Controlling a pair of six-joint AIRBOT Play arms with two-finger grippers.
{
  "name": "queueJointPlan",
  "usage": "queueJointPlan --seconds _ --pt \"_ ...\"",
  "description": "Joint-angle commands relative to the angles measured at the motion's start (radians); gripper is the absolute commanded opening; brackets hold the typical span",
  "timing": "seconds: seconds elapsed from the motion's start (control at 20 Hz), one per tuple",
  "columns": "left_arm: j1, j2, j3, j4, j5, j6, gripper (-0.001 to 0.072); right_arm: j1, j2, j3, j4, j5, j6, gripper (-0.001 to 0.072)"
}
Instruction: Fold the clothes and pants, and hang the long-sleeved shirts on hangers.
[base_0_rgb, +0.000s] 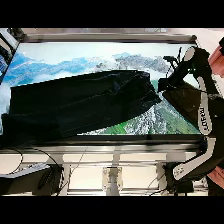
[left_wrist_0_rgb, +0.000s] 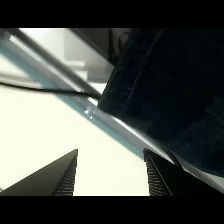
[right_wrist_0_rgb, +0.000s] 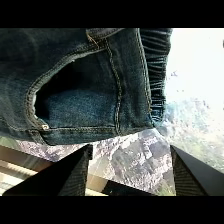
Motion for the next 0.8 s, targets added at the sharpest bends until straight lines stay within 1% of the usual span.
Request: queueJointPlan --seconds 0.0,0.1,0.15,0.25,0.3,0.5,0.65,0.7,0.75 --pt "0.013 -0.007 -0.003 -0.021 0.056 0.098 0.0478 0.000 0.002 -0.020 -0.002 -0.008 0.000 0.0555" --pt "0.013 -0.009 -0.003 -0.030 0.082 0.134 0.0478 0.000 0.002 -0.020 -0.004 -0.015 0.000 0.0555" --pt "0.013 -0.013 -0.003 -0.058 0.089 0.166 0.0478 0.000 0.002 -0.020 -0.004 -0.019 0.001 0.0555" --pt "0.013 -0.029 -0.003 -0.160 0.090 0.254 0.0478 0.000 0.002 -0.020 -0.004 -0.019 0.003 0.0555" --pt "0.013 -0.043 -0.003 -0.194 0.089 0.277 0.0478 0.000 0.002 -0.020 -0.004 -0.018 0.007 0.0555" --pt "0.014 -0.117 -0.003 -0.200 0.048 0.272 0.0478 0.000 0.002 -0.020 -0.004 -0.017 0.026 0.0555" --pt "0.014 -0.135 -0.003 -0.200 0.053 0.270 0.0382 0.000 0.002 -0.020 -0.004 -0.017 0.028 0.0555" --pt "0.014 -0.133 -0.002 -0.200 0.054 0.264 0.0155 0.000 0.002 -0.020 -0.004 -0.017 0.027 0.0555" --pt "0.014 -0.127 -0.002 -0.200 0.055 0.247 0.0046 0.000 0.002 -0.020 -0.003 -0.016 0.025 0.0555"
